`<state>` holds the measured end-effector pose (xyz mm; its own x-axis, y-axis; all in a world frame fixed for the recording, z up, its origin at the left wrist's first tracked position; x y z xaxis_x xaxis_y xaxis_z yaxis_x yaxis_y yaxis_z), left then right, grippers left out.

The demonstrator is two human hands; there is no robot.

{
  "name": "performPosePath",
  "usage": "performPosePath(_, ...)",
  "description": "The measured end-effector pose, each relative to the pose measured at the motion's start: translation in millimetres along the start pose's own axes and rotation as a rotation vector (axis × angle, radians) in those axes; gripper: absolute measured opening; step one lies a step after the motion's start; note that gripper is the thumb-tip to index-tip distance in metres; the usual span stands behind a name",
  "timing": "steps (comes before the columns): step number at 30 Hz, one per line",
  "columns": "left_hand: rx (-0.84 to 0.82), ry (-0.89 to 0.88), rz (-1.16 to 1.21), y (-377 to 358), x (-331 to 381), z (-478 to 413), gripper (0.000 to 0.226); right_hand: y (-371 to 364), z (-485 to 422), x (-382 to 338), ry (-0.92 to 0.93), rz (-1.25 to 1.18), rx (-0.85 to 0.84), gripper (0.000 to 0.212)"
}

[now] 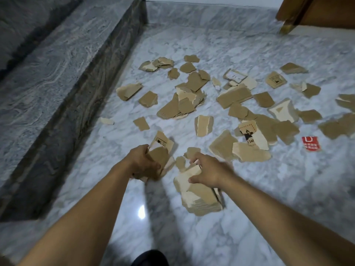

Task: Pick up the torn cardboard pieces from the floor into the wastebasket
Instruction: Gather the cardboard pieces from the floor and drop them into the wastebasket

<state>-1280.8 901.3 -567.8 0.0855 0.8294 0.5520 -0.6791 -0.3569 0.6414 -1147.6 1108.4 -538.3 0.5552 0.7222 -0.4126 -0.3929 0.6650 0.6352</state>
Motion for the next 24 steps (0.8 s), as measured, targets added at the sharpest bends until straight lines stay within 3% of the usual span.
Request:
performPosePath(3, 0.058, -0.033, -0.234, -12, -6, -5, 0.061, -31, 0, 0, 0.014, 0.389, 0.039, 0.105)
performPosePath(6, 0.159, -0.045, -0.248, -18, -2, -4, 0.083, -48, 0, 7, -0.032, 0.465, 0.061, 0.104)
performPosePath(10, 0.135, -0.027, -0.141, -24, 1, -10, 0.095, -42, -6, 16, -0.087, 0.379, 0.073, 0.093)
performPosePath(15, 0.069, 0.002, -0.139, -25, 2, -10, 0.061, -41, -8, 15, -0.042, 0.330, 0.000, 0.072)
performPosePath(18, 0.071, -0.001, 0.008, -20, 3, -8, 0.058, -22, -5, 13, -0.032, 0.172, -0.025, 0.087)
performPosePath(24, 0.094, -0.086, 0.073, 15, 49, -10, 0.055, 102, 2, 66, -0.109, -0.318, 0.272, 0.084)
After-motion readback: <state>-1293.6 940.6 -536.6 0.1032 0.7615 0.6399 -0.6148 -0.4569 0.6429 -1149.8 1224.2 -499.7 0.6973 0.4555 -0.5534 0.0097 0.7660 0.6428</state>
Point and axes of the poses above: each hand's wrist, its own z-axis away from the middle knuckle, its own y-axis out of the back of the hand, x = y × z, the point moved 10 cm from there along -z, towards the middle knuckle, and after that the axes turned 8 degrees about -y, right-handed, at the moved point
